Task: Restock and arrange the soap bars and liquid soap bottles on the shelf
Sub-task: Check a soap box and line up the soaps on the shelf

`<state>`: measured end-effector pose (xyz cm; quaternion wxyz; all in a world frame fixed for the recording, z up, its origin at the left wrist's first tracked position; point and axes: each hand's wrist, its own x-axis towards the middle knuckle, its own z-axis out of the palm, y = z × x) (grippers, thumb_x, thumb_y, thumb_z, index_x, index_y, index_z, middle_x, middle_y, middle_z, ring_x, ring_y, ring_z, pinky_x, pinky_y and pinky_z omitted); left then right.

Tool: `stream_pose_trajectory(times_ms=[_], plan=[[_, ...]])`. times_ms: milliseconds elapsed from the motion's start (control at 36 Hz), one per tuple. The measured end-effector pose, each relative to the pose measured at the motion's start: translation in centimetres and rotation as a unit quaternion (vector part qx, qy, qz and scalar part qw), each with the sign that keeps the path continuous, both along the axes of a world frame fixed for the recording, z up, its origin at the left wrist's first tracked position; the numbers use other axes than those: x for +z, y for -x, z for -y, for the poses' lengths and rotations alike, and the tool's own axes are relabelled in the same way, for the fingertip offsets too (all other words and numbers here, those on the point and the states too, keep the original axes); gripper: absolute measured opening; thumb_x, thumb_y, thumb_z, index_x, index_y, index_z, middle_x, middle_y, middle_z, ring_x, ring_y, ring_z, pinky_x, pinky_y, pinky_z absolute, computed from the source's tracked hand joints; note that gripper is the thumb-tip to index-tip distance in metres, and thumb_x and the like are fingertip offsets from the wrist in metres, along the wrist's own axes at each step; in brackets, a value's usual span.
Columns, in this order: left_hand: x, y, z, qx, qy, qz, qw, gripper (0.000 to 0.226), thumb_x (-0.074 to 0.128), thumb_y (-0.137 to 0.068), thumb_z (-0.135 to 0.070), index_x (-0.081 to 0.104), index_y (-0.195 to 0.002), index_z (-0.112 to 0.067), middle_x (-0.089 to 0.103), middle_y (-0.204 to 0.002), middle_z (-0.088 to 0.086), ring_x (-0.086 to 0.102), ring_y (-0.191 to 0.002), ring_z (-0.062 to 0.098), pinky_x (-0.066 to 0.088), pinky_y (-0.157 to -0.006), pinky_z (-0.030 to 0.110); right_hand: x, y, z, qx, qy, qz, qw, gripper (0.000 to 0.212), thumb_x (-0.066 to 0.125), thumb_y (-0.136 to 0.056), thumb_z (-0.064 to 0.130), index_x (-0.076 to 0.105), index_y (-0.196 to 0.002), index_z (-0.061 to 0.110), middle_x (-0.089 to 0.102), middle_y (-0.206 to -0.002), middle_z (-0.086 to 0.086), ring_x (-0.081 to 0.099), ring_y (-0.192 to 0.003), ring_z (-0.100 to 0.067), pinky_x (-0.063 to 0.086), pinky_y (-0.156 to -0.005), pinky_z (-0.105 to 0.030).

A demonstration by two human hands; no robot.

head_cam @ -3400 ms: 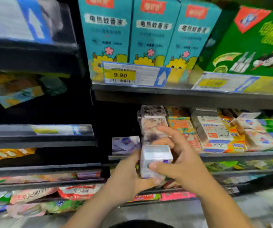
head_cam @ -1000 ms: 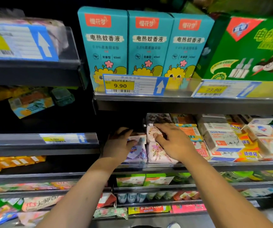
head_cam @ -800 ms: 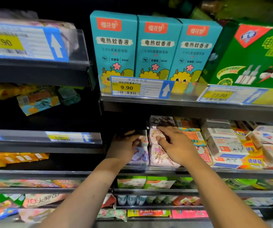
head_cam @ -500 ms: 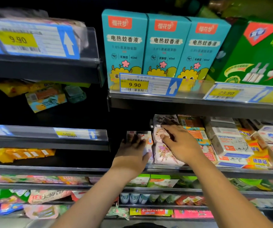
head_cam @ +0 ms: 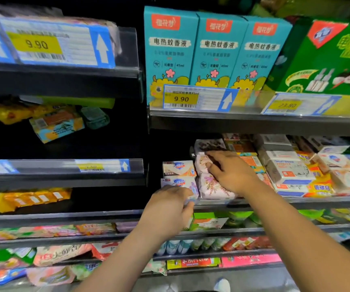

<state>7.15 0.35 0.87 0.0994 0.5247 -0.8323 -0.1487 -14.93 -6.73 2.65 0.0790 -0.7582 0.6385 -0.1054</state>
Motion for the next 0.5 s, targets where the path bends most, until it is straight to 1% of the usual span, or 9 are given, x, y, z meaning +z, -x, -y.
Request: stream_pose_trajectory(times_ms=[56,111,167,222,306,361,417,472,500], plan=[[0.3,-0.1,-0.2,0.003,0.014,-0.033,0.999,0.036,0.045,-0.101,-0.037,0.059,-0.130,-0.023,0.063,-0.125,-0.003,0.054,-0.119,0.019,0.044,-0.098,0.032,0.6,0.0,-0.3,0.003,0.001,0.009,1.000,0.046,0.049,-0.102,0.038,0.046,-0.146,0.026,0.055,-0.143,-0.004,0.045,-0.133,-0.026,0.037,-0.101,-0.029],[0.4,0.2,-0.2,0.008,0.023,-0.054,0.998,0.032,0.048,-0.100,-0.034,0.062,-0.126,-0.022,0.065,-0.119,-0.002,0.055,-0.114,0.019,0.045,-0.096,0.032,1.2,0.3,-0.9,-0.003,0.008,0.044,0.999,0.040,0.051,-0.101,0.035,0.054,-0.140,0.025,0.060,-0.137,-0.001,0.051,-0.127,-0.023,0.038,-0.094,-0.024],[0.5,0.8,0.1,0.008,0.032,-0.057,0.998,0.029,0.048,-0.099,-0.032,0.063,-0.121,-0.022,0.065,-0.114,-0.002,0.056,-0.110,0.021,0.047,-0.093,0.033,1.8,1.1,-1.6,-0.007,0.018,0.054,0.998,0.035,0.056,-0.099,0.035,0.062,-0.131,0.023,0.065,-0.129,-0.002,0.055,-0.122,-0.023,0.042,-0.095,-0.027],[1.0,1.9,0.6,-0.002,0.042,-0.060,0.997,0.026,0.047,-0.099,-0.032,0.063,-0.118,-0.024,0.064,-0.110,-0.004,0.056,-0.106,0.021,0.046,-0.089,0.033,2.3,2.7,-2.4,-0.007,0.038,0.040,0.998,0.031,0.061,-0.095,0.035,0.069,-0.122,0.021,0.068,-0.121,-0.004,0.056,-0.119,-0.025,0.045,-0.097,-0.031],[2.1,4.5,1.5,-0.003,0.045,-0.047,0.998,0.028,0.044,-0.100,-0.033,0.058,-0.124,-0.026,0.061,-0.114,-0.004,0.055,-0.108,0.019,0.042,-0.087,0.030,3.2,6.2,-4.0,-0.019,0.051,0.005,0.999,0.028,0.064,-0.093,0.033,0.072,-0.117,0.023,0.069,-0.115,-0.004,0.056,-0.114,-0.025,0.045,-0.096,-0.032],[2.8,6.7,2.0,0.001,0.045,-0.035,0.998,0.031,0.042,-0.101,-0.035,0.055,-0.128,-0.028,0.059,-0.123,-0.006,0.056,-0.112,0.018,0.045,-0.090,0.029,3.8,9.1,-5.0,-0.031,0.043,-0.009,0.999,0.027,0.064,-0.093,0.030,0.072,-0.118,0.024,0.069,-0.113,-0.002,0.058,-0.111,-0.024,0.044,-0.094,-0.030],[3.5,9.2,2.2,-0.017,0.033,-0.040,0.998,0.032,0.043,-0.100,-0.035,0.054,-0.129,-0.030,0.059,-0.127,-0.007,0.057,-0.115,0.018,0.048,-0.093,0.031,4.3,12.2,-5.8,-0.036,0.041,-0.021,0.998,0.024,0.064,-0.092,0.028,0.073,-0.115,0.023,0.071,-0.111,-0.001,0.060,-0.109,-0.025,0.045,-0.092,-0.031],[4.2,11.7,2.4,-0.036,0.019,-0.041,0.998,0.032,0.044,-0.099,-0.035,0.054,-0.129,-0.031,0.060,-0.124,-0.006,0.059,-0.113,0.019,0.050,-0.090,0.033,4.5,15.5,-6.1,-0.060,0.045,-0.025,0.997,0.026,0.065,-0.093,0.030,0.073,-0.116,0.022,0.072,-0.113,-0.002,0.061,-0.112,-0.026,0.046,-0.094,-0.032],[4.4,12.8,2.5,-0.039,0.016,-0.035,0.998,0.032,0.044,-0.099,-0.035,0.054,-0.129,-0.031,0.060,-0.126,-0.006,0.060,-0.113,0.019,0.051,-0.088,0.033,4.5,17.0,-6.2,-0.081,0.048,-0.015,0.995,0.028,0.065,-0.093,0.031,0.073,-0.118,0.021,0.071,-0.115,-0.002,0.061,-0.113,-0.026,0.045,-0.094,-0.031]])
